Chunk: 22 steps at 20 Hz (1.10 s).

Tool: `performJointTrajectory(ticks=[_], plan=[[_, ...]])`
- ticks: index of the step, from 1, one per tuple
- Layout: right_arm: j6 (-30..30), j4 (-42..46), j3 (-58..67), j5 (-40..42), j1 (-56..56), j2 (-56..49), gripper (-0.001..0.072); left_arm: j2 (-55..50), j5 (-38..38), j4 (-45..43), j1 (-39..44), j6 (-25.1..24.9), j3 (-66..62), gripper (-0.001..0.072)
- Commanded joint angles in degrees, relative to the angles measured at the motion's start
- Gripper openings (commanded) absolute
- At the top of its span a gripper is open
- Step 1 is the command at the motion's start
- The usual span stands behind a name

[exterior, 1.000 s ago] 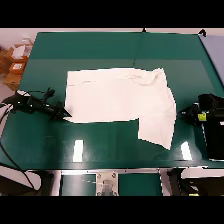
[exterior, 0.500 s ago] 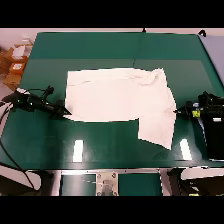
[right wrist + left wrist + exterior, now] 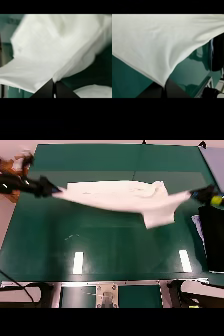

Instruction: Fold the shirts.

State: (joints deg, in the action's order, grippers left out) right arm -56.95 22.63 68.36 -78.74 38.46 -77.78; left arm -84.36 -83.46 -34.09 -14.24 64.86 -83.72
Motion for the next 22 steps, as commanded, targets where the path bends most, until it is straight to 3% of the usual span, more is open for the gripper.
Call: performJointTrajectory(ticks=[1,3,5,8,11,14,18,22], plan=[[0.5,-20.4,13.3,1.9,2.5,13.3,0.0018,12.2,2.1,3.3,0.0,0.2,-18.5,0.0022],[0.7,-26.6,20.3,8.0,6.1,20.9,0.0018,18.5,5.9,3.2,0.0,-0.2,-29.7,0.0023],[0.7,-27.0,25.1,14.3,10.7,28.1,0.0018,24.1,9.8,2.6,0.0,-1.6,-38.3,0.0023],[0.7,-26.1,27.1,22.1,17.5,36.9,0.0018,32.8,15.7,-3.5,0.0,-2.8,-39.5,0.0023],[2.7,-22.9,27.1,25.6,18.4,41.1,0.0018,35.1,13.9,-12.4,0.0,-0.2,-39.3,0.0023],[3.0,-19.8,26.2,22.7,18.4,41.2,0.0018,34.8,13.1,-16.5,0.0,1.3,-31.6,0.0023],[4.0,-18.6,12.6,21.4,13.6,40.7,0.0018,30.4,12.9,-16.0,0.0,0.9,-16.3,0.0023],[5.6,-8.5,-5.4,26.7,-1.6,33.8,0.0018,19.6,13.0,-9.5,0.0,-5.7,-4.6,0.0024]])
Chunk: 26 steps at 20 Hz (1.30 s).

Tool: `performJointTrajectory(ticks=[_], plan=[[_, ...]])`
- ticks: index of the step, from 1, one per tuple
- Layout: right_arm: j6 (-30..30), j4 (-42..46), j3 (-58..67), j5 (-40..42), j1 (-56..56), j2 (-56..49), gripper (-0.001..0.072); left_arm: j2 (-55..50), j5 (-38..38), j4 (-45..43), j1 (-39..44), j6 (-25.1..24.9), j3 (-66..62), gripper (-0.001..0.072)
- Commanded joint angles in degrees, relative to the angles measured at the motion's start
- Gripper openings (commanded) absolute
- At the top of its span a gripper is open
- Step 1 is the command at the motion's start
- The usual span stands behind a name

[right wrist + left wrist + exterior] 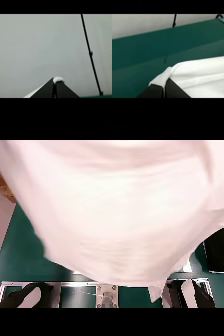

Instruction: Fold the shirts.

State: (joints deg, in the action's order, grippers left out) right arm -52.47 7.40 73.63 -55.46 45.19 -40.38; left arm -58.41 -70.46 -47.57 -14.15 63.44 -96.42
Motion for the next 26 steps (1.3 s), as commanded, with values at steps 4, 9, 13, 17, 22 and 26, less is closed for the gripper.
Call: performJointTrajectory(ticks=[4,9,13,17,22,26], plan=[[5.1,8.3,-19.8,14.8,-20.7,-21.0,0.0018,-23.1,1.8,10.0,0.0,-8.4,13.0,0.0023],[4.4,4.2,-8.4,14.1,-22.8,-47.8,0.0019,-40.0,9.2,16.8,0.8,-11.4,10.8,0.0023],[-0.3,4.2,3.0,12.1,-22.8,-59.6,0.0019,-45.5,13.4,16.9,0.9,-10.9,6.0,0.0023],[-1.5,6.4,5.8,9.6,-22.0,-61.7,0.0018,-46.4,14.1,15.5,0.8,-10.7,5.6,0.0023],[-6.8,21.0,5.8,-1.5,-18.4,-61.7,0.0018,-46.6,5.6,6.1,0.8,-8.8,5.8,0.0023],[-9.8,29.7,4.2,-6.3,-17.9,-61.5,0.0018,-48.3,1.7,3.8,0.8,-7.9,5.8,0.0023]])
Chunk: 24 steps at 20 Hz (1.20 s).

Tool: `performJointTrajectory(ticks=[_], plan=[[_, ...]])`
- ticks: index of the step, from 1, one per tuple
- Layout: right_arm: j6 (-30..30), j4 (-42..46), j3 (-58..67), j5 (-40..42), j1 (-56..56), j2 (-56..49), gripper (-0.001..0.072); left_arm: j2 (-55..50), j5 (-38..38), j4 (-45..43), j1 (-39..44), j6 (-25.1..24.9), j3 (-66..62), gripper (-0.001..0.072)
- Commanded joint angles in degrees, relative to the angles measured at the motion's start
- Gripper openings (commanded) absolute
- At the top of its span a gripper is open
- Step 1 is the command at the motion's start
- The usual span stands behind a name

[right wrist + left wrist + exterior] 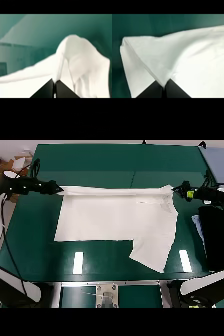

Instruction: Fold the shirts.

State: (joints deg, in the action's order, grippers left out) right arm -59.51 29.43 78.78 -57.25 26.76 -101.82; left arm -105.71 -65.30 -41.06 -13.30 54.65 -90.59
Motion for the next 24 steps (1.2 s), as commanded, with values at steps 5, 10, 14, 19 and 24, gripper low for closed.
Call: performJointTrajectory(ticks=[5,10,14,19,24], plan=[[-2.7,9.5,-5.4,-3.9,0.6,0.1,0.0017,-2.5,-5.7,-2.7,0.0,0.9,-0.1,0.0023],[-3.1,9.7,-5.6,-3.9,0.6,0.1,0.0017,-4.1,-9.9,-5.5,0.0,2.1,0.0,0.0023],[-3.1,9.7,-5.6,-3.8,0.6,0.1,0.0018,-4.9,-11.4,-7.7,0.0,3.0,0.0,0.0023],[-3.5,9.7,-5.6,-4.0,0.6,0.1,0.0036,-5.6,-9.2,-7.9,0.0,5.4,0.0,0.0024],[-6.4,9.9,-4.0,-9.1,2.0,1.2,0.0224,-5.4,-19.2,-9.2,-0.2,11.4,-1.8,0.052]])
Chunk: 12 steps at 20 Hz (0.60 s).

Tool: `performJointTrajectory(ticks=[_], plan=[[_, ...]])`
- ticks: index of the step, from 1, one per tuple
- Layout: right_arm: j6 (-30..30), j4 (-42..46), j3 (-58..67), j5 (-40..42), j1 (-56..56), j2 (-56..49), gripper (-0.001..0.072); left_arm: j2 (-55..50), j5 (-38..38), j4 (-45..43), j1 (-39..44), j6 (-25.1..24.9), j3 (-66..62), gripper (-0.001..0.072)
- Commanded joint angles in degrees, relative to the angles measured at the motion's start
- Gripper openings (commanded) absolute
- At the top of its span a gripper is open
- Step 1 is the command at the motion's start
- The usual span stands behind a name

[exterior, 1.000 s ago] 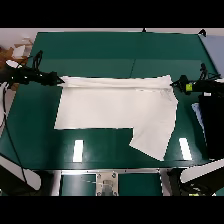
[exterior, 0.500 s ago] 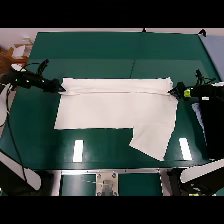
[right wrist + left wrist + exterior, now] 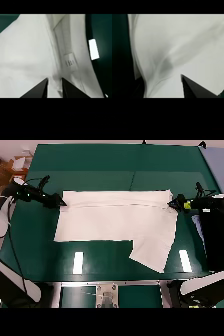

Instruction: Fold the shirts.

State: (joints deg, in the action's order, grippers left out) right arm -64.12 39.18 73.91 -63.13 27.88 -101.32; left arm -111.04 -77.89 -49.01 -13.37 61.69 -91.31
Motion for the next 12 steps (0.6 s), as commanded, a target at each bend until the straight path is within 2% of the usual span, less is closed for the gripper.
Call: performJointTrajectory(ticks=[1,4,5,7,9,12], plan=[[-2.0,0.2,0.9,-5.0,1.9,2.1,0.0224,-0.1,-11.1,-2.8,-0.1,7.3,-2.1,0.052],[-4.5,5.1,-0.4,-10.6,4.7,7.9,0.0224,0.5,-23.0,-4.4,-0.1,14.4,-2.6,0.052],[-4.7,7.2,-2.6,-11.4,5.3,11.0,0.0223,1.7,-24.9,-5.4,-0.1,16.0,-1.8,0.0519],[-4.9,11.1,-9.9,-11.2,6.7,18.3,0.021,7.0,-24.2,-6.6,-0.1,17.0,3.2,0.0519],[-4.9,12.7,-18.7,-10.6,9.0,25.6,0.0211,15.3,-21.7,-8.5,-0.1,15.7,11.6,0.0519],[-6.5,12.7,-31.1,-8.1,13.9,35.8,0.0213,31.0,-16.4,-16.4,-0.1,14.5,28.1,0.052]])
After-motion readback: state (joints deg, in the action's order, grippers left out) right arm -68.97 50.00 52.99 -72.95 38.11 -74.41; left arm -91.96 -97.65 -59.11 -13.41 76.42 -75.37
